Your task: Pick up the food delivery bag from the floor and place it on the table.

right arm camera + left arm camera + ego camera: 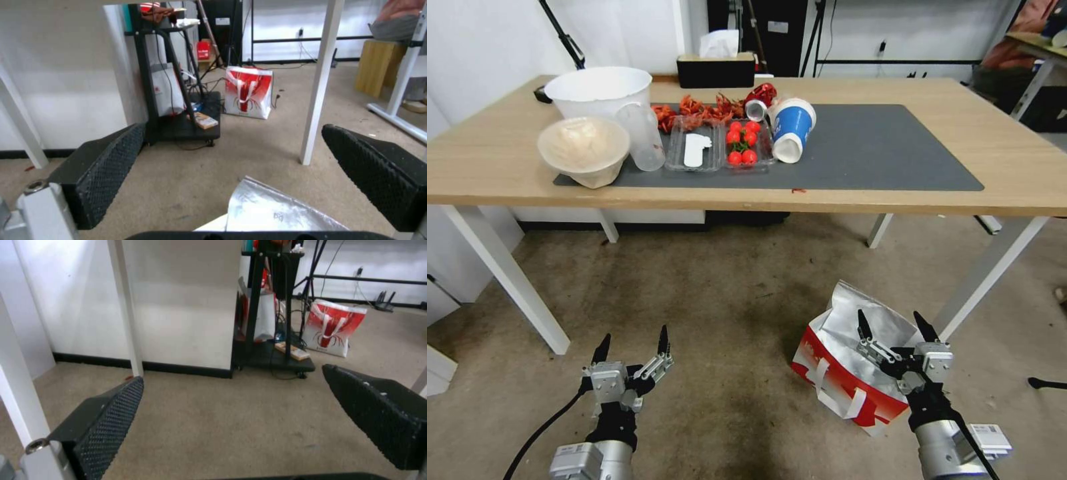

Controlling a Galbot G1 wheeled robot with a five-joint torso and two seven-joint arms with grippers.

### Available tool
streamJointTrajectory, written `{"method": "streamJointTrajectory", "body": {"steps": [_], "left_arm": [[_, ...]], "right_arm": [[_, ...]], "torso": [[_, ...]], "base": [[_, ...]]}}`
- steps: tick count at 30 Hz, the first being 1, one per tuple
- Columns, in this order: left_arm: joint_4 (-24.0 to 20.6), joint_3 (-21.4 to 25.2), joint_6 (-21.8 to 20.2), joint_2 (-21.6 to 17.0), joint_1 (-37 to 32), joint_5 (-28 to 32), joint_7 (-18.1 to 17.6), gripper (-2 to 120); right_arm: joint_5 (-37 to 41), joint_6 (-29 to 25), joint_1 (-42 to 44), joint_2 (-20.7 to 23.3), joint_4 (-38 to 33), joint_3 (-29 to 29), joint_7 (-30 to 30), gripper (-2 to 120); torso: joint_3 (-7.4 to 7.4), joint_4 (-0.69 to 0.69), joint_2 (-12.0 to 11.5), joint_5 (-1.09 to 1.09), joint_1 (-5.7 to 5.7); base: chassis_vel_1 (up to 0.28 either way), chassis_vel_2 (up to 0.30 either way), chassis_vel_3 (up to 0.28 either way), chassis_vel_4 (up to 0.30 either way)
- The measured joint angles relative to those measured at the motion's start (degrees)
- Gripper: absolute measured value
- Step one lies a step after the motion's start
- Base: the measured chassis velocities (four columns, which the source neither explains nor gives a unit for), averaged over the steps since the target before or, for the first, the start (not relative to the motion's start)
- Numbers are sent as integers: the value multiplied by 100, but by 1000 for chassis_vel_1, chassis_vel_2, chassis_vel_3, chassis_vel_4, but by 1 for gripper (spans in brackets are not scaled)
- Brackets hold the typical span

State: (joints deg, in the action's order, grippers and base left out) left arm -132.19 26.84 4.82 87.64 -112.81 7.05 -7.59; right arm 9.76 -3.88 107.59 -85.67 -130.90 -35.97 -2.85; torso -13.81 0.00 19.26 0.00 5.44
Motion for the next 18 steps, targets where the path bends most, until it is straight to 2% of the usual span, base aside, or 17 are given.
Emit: {"method": "streamJointTrajectory", "body": {"steps": [18], "left_arm": [[-23, -12, 23, 28, -49, -29, 40, 100]], "right_arm": [[15, -33, 9, 9, -1, -8, 5, 100]], "torso": [[280, 0, -393, 0, -112]], "base": [[0, 0, 0, 0]]}}
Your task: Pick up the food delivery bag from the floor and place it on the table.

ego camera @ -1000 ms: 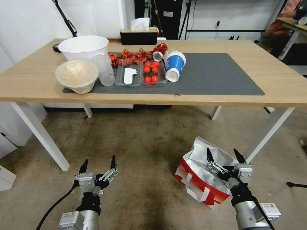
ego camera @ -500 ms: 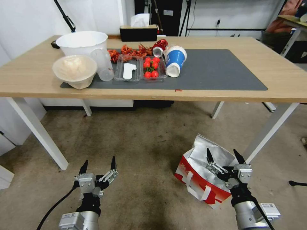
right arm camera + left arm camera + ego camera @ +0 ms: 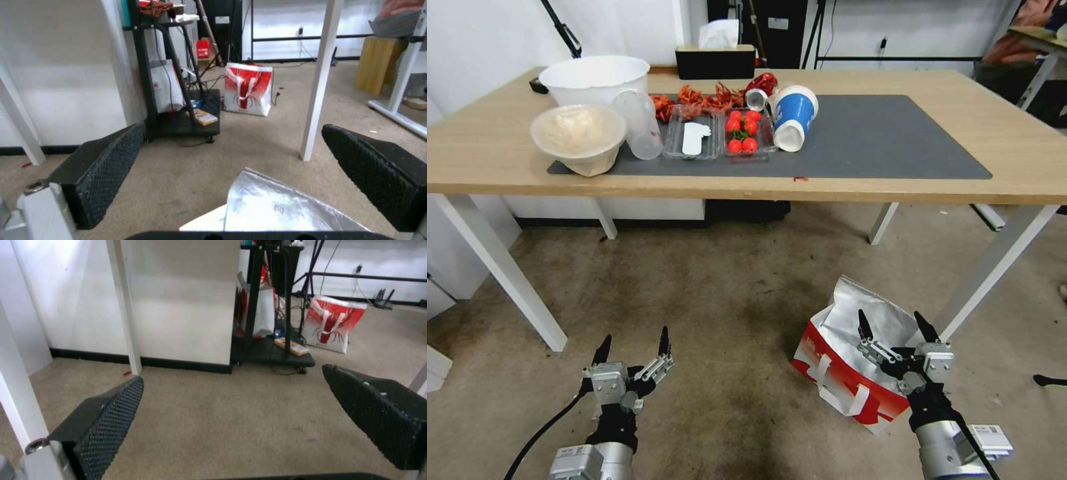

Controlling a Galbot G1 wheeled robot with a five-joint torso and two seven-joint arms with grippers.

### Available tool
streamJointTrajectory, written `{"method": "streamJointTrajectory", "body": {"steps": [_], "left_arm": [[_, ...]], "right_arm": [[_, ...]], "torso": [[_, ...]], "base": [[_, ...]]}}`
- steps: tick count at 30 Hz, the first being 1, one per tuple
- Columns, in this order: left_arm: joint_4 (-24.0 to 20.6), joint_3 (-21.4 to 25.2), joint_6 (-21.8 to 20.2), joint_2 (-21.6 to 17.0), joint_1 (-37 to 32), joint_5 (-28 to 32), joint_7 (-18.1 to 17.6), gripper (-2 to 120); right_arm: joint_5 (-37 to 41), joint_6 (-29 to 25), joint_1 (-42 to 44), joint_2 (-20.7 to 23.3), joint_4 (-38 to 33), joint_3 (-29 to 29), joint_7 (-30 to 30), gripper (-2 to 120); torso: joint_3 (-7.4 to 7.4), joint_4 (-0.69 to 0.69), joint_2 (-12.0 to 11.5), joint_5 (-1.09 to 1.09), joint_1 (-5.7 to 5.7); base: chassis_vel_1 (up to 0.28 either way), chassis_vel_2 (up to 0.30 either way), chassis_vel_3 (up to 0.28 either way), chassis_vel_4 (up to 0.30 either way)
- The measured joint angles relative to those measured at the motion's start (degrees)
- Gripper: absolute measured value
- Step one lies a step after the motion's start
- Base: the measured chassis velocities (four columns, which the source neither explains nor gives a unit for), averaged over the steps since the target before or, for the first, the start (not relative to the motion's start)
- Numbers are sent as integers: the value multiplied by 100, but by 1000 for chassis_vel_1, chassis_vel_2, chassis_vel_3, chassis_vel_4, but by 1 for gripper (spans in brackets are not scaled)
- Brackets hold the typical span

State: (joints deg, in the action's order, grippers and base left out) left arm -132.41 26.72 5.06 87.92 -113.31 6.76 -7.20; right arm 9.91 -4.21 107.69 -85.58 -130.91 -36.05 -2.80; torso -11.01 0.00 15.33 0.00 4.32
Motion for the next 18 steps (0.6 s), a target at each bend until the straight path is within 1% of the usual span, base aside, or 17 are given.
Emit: {"method": "streamJointTrajectory", "body": {"steps": [5, 8, 10, 11, 13, 18], "left_arm": [[0, -1, 12, 7, -17, -13, 2, 100], [0, -9, 17, 19, -25, -23, 4, 100], [0, -10, 20, 20, -26, -24, 4, 100], [0, -10, 30, 21, -31, -27, 5, 100], [1, -10, 34, 20, -36, -28, 5, 100], [21, -31, 41, 33, -42, -59, 19, 100]], "right_arm": [[2, -9, 3, -2, -4, 6, 2, 100], [11, -20, 7, 1, -4, 6, 3, 100], [13, -22, 8, 1, -3, 6, 3, 100], [14, -27, 12, 0, 1, 6, 4, 100], [14, -29, 13, -1, 4, 6, 4, 100], [40, -47, 17, 2, 14, 0, 4, 100]], "torso": [[68, 0, -105, 0, -37], [135, 0, -192, 0, -58], [148, 0, -211, 0, -62], [185, 0, -257, 0, -71], [204, 0, -279, 0, -75], [303, 0, -404, 0, -99]], "base": [[0, 0, 0, 0], [0, 0, 0, 0], [0, 0, 0, 0], [0, 0, 0, 0], [0, 0, 0, 0], [0, 0, 0, 0]]}}
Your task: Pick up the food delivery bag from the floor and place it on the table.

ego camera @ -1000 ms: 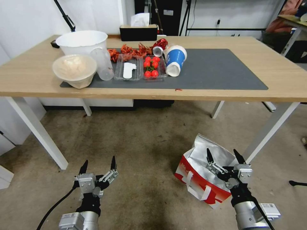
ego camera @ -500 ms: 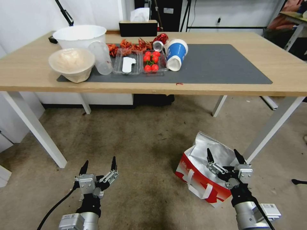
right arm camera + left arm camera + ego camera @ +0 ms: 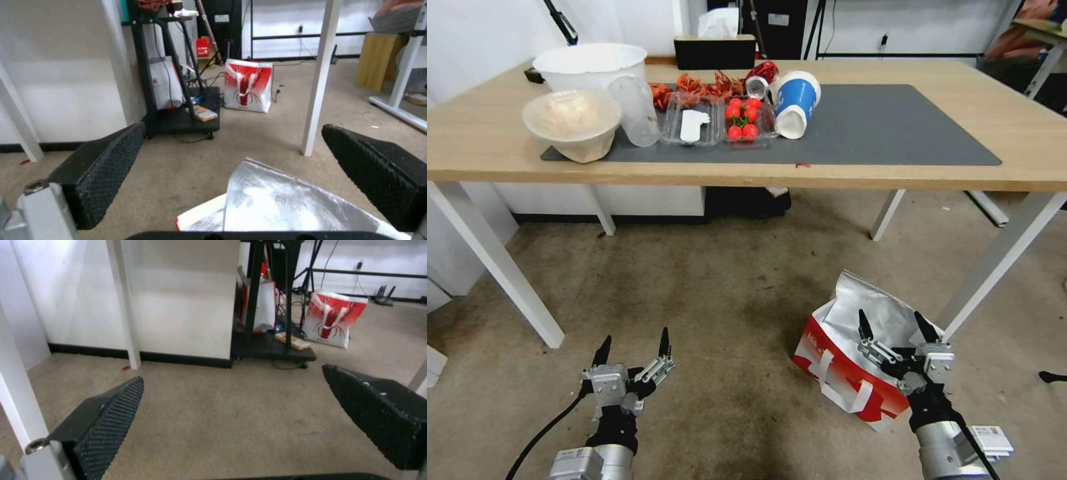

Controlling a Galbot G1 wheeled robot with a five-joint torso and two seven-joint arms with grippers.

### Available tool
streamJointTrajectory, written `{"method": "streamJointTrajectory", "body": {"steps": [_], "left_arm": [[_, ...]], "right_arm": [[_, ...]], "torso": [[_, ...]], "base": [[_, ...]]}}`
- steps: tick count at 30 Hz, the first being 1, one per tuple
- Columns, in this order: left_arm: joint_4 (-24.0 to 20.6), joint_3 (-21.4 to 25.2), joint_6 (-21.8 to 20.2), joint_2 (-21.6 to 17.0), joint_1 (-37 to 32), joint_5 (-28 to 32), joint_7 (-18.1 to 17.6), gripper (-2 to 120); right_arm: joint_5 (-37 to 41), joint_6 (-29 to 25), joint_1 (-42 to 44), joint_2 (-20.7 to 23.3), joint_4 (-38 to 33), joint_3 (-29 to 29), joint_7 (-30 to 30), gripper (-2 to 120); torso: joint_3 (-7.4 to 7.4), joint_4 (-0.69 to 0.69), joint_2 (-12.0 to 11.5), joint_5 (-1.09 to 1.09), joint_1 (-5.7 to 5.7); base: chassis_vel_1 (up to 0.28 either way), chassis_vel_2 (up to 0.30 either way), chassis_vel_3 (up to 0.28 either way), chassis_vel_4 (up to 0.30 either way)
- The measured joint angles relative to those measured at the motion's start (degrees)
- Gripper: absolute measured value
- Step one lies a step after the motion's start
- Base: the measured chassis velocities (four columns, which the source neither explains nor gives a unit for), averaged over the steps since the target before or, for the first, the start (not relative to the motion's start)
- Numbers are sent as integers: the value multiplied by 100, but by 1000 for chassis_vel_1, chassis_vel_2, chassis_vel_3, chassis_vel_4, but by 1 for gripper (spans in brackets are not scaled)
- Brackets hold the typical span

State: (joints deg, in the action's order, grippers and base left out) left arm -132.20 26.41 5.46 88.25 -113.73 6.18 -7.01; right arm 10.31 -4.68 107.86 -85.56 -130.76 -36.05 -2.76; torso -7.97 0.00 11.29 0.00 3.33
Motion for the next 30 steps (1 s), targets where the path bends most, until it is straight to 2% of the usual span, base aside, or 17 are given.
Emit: {"method": "streamJointTrajectory", "body": {"steps": [30], "left_arm": [[156, 1, 23, -10, 154, 72, 67, 100]], "right_arm": [[3, -46, -51, 22, 160, -21, -5, 100]], "torso": [[585, 0, -697, 0, -112]], "base": [[0, 0, 0, 0]]}}
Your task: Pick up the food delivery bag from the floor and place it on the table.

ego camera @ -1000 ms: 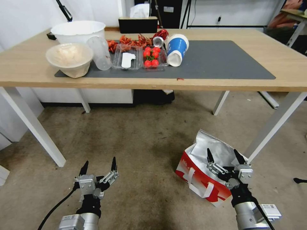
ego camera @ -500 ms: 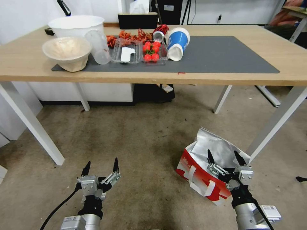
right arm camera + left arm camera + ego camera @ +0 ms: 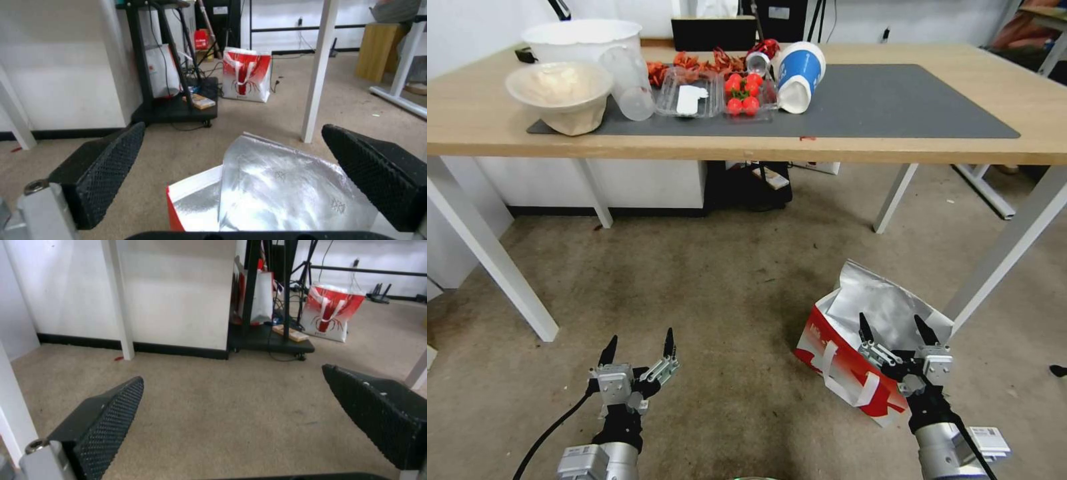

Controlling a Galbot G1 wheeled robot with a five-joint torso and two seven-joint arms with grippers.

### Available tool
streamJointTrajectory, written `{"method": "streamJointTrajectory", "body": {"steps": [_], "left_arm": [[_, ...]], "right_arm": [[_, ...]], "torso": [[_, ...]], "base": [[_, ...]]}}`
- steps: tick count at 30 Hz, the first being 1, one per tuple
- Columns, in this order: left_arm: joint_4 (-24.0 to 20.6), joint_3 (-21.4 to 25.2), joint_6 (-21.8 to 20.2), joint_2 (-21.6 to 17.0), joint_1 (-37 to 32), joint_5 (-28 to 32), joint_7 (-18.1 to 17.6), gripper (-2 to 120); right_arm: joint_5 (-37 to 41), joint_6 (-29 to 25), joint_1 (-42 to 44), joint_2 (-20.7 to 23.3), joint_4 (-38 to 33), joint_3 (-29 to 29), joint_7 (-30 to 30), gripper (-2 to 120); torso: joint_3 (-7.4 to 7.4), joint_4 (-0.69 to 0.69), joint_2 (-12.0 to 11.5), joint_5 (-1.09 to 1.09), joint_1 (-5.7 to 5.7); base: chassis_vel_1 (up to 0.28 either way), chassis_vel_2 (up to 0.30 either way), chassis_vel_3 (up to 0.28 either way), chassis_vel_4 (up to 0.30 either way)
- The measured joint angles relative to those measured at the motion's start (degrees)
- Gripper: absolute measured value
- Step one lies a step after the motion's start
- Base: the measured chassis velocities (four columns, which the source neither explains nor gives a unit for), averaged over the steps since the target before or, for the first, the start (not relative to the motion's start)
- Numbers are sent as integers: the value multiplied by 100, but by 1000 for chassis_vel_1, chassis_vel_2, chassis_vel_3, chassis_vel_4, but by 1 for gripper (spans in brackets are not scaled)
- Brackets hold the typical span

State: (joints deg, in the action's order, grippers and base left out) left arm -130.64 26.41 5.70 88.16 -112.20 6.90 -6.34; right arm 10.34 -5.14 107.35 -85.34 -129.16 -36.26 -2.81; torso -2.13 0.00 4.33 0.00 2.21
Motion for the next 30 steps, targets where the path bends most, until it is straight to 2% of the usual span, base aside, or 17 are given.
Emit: {"method": "streamJointTrajectory", "body": {"steps": [11, 26, 30], "left_arm": [[3, 5, -2, 9, -18, 2, 0, 100], [-10, 7, 4, 1, -12, 28, 20, 100], [85, 15, 186, 2, 29, 64, 57, 100]], "right_arm": [[9, 1, 20, 10, 33, -21, -5, 100], [22, 3, 20, 14, 12, -42, -16, 100], [22, 1, -17, 95, 66, -35, -13, 100]], "torso": [[213, 0, -251, 0, -27], [213, 0, -304, 0, -40], [213, 2, -292, 1, -39]], "base": [[0, 0, 0, 0], [0, 0, 0, 0], [0, 0, 0, 0]]}}
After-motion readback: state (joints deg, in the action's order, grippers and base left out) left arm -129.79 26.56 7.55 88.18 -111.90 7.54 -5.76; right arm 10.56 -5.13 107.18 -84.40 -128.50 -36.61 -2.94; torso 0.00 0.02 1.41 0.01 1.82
